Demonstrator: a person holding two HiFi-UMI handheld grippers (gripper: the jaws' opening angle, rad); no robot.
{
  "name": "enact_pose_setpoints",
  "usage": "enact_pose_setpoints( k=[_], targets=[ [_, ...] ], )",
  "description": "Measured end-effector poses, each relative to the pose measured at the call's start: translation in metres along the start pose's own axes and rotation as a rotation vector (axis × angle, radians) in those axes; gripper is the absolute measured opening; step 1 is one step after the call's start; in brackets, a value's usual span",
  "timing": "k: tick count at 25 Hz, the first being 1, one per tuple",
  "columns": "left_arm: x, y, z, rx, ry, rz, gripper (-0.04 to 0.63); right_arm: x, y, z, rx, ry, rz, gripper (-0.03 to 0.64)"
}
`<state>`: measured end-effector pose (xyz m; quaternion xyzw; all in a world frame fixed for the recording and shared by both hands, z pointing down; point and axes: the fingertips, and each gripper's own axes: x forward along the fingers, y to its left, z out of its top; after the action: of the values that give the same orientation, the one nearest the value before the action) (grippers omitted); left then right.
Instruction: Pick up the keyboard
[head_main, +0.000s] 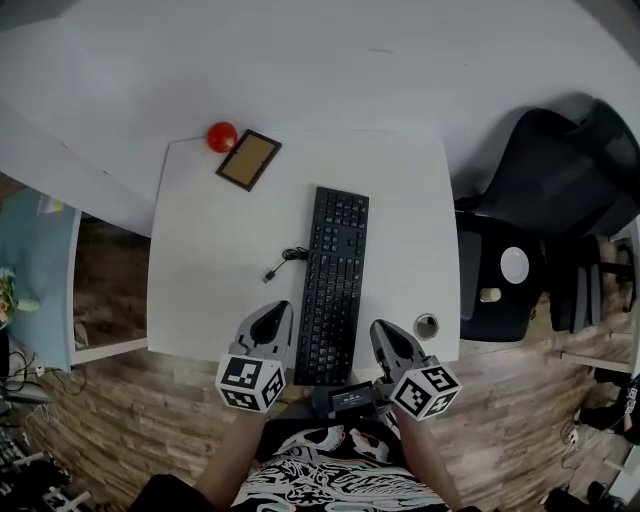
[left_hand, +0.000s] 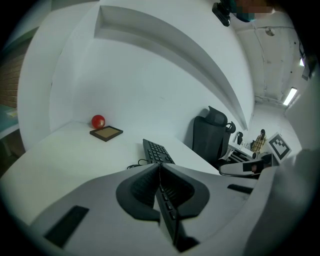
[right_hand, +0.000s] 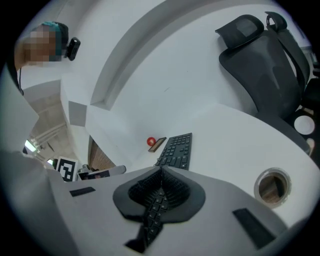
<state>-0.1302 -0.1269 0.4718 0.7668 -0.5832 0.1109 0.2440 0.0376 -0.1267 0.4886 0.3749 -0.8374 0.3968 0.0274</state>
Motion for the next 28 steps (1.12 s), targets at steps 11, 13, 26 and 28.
enact_pose_setpoints(
  k=[11, 13, 26, 28],
  targets=[
    [0.014, 0.009, -0.022, -0.032, 0.073, -0.007, 0.020, 0.022, -0.021, -0.023, 0.029, 0.103, -0.021, 0.029],
    [0.016, 0.008, -0.026, -0.036, 0.087, -0.016, 0.020, 0.025, -0.024, -0.024, 0.048, 0.105, -0.023, 0.029],
    [0.032, -0.002, -0.060, -0.142, 0.184, -0.090, 0.020, 0.038, -0.038, -0.060, 0.115, 0.264, -0.041, 0.031],
    [0.035, -0.004, -0.062, -0.151, 0.197, -0.098, 0.020, 0.037, -0.040, -0.066, 0.154, 0.281, -0.032, 0.032]
  ],
)
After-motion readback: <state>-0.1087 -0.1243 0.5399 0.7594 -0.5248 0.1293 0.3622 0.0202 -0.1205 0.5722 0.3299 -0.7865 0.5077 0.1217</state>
